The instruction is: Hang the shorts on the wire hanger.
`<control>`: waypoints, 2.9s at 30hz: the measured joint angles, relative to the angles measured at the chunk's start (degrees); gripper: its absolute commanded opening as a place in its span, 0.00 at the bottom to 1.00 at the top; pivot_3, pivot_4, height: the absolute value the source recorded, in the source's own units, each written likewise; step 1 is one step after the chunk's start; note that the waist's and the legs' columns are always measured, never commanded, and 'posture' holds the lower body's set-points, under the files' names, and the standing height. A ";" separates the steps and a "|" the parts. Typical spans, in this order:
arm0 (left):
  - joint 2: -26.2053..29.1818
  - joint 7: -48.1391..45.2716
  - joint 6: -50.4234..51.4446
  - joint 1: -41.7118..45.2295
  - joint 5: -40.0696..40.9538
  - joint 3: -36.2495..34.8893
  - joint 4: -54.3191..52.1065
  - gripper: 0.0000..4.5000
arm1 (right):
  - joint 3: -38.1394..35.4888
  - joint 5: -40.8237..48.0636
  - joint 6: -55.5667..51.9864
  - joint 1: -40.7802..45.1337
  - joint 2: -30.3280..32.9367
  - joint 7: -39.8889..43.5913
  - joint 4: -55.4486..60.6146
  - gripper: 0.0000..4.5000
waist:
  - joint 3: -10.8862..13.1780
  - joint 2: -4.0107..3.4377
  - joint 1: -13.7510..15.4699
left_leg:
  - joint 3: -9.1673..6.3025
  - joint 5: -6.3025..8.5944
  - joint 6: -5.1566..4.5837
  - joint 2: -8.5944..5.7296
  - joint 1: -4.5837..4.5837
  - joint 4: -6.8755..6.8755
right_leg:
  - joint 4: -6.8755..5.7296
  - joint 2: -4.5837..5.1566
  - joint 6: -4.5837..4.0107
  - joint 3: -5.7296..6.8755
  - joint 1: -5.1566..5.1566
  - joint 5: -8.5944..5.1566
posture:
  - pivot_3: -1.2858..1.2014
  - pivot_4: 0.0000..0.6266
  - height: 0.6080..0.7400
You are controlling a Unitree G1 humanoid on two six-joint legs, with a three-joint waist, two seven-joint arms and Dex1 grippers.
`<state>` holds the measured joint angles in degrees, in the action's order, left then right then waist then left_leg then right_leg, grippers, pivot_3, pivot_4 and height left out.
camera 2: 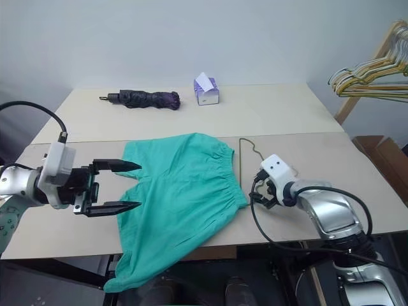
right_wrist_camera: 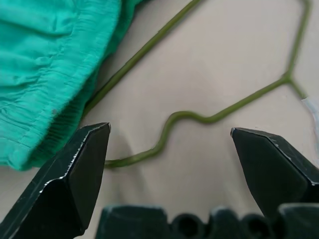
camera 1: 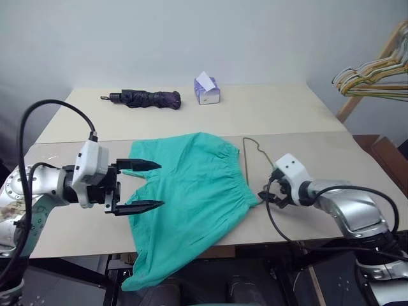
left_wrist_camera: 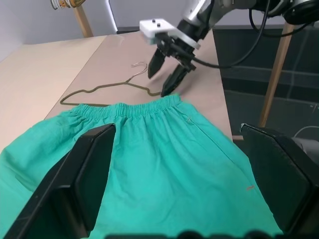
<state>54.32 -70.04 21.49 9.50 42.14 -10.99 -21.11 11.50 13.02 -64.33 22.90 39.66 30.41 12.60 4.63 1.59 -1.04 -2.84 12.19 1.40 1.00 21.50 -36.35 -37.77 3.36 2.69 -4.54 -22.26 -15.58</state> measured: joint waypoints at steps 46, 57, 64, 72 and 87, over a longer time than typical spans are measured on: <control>-16.31 10.87 17.40 31.50 -9.29 17.16 21.13 0.97 | 8.20 -51.10 121.89 20.77 13.74 -28.03 -49.12 0.01 | -0.09 0.10 -5.09 | -0.11 0.01 -0.01 -0.11 0.28 -0.26 | 0.14 0.07 -0.22 0.00 -0.01 0.28 | 0.50 0.02 1.00; -17.42 6.74 16.57 33.75 -17.56 23.56 27.70 0.97 | 8.40 -57.81 128.53 25.85 12.88 -32.56 -52.14 0.01 | -0.09 0.10 -5.63 | -0.15 0.01 -0.01 -0.14 0.32 -0.31 | 0.13 0.10 -0.21 0.02 -0.01 0.28 | 0.50 0.03 1.00; -16.48 1.18 16.10 33.75 -18.58 24.00 27.75 0.85 | 8.39 -59.13 128.96 26.39 12.87 -33.53 -53.54 0.00 | -0.10 0.09 -6.37 | -0.14 0.01 -0.01 -0.14 0.28 -0.32 | 0.10 0.09 -0.21 -0.02 0.00 0.28 | 0.50 0.02 1.00; -16.51 -0.18 15.83 33.50 -20.76 24.44 27.75 0.28 | 8.39 -59.70 129.01 27.28 12.86 -34.44 -53.62 0.00 | -0.10 0.08 -6.38 | -0.15 0.01 -0.01 -0.14 0.29 -0.36 | 0.07 0.09 -0.21 -0.04 0.00 0.28 | 0.50 0.01 1.00; -17.70 0.53 14.54 33.50 -22.72 24.26 28.39 0.00 | 8.39 -58.36 130.75 27.67 12.94 -32.36 -53.57 0.47 | -0.12 0.08 -6.47 | -0.15 0.01 -0.01 -0.14 0.28 -0.39 | 0.03 0.10 -0.21 -0.04 0.00 0.28 | 0.50 0.00 1.00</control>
<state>36.62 -69.51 36.04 43.00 19.42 13.27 7.29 19.89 -45.34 66.42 50.57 52.60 -1.95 -40.97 4.51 1.67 -7.51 -2.99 12.19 1.39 0.86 21.78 -36.75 -37.74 3.45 2.48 -4.57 -22.26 -15.30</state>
